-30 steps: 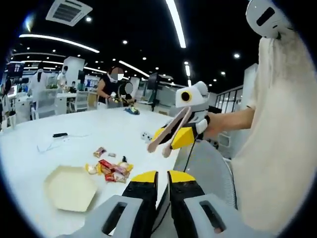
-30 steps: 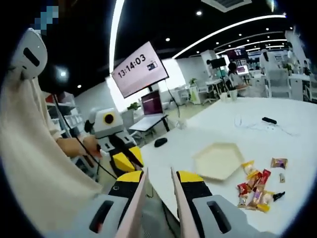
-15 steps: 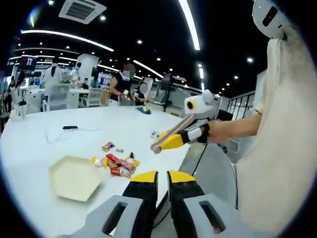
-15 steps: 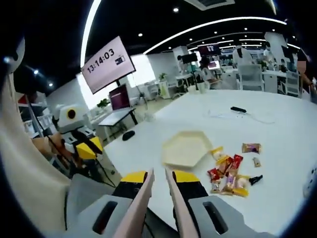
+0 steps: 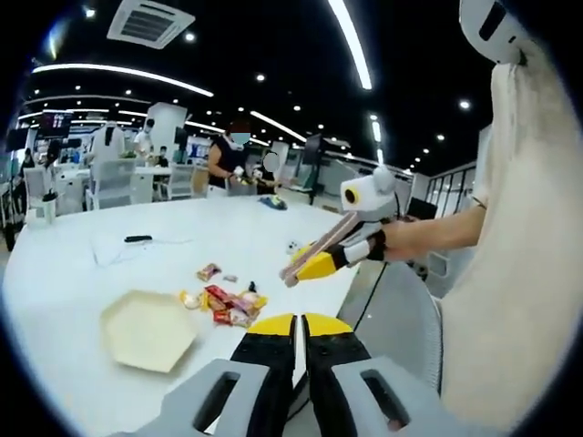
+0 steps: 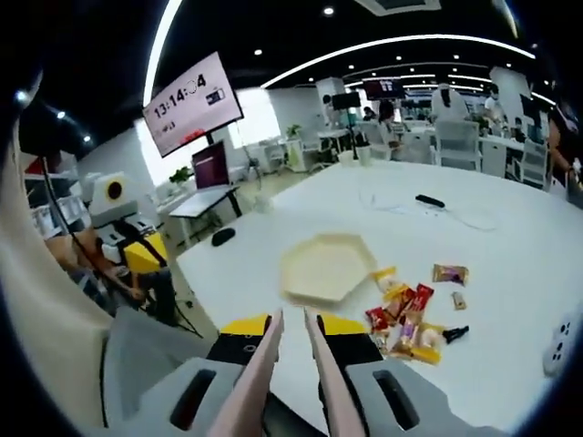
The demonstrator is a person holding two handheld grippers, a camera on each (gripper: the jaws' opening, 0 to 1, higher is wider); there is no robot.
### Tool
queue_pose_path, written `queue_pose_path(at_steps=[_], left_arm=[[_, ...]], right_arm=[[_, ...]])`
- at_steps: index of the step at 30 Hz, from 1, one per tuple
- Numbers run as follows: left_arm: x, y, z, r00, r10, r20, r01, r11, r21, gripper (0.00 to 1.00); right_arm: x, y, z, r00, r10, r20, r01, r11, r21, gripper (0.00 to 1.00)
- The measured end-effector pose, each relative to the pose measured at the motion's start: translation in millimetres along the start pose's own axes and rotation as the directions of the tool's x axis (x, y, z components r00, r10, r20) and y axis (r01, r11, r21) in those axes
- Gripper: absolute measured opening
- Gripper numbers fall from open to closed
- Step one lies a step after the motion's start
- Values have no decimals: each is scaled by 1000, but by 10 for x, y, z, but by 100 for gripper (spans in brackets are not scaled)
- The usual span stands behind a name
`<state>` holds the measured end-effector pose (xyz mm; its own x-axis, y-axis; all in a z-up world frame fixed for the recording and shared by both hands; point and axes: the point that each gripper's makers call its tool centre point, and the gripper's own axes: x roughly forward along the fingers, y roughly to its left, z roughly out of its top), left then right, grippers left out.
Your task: Place the target food into the container with the food tongs after gripping and lifting it, then release it inside without dropping or visibly crushing the food.
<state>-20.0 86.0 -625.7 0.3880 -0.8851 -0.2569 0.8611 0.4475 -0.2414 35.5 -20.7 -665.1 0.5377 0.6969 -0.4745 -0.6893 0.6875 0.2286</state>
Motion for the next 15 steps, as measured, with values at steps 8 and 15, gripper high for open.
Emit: queue_pose_path(at_steps=[8,15], left_arm=[[-21,42,-23,1000,15,3,-15,1000,-17,0],[-30,72,-62,999,33,0,-33,999,-36,0]], right_arm=[[87,-215,-105,999,-34,-22,34,999,-18,25],[171,-466,-232,996,-77,-52,78,997,13,26]])
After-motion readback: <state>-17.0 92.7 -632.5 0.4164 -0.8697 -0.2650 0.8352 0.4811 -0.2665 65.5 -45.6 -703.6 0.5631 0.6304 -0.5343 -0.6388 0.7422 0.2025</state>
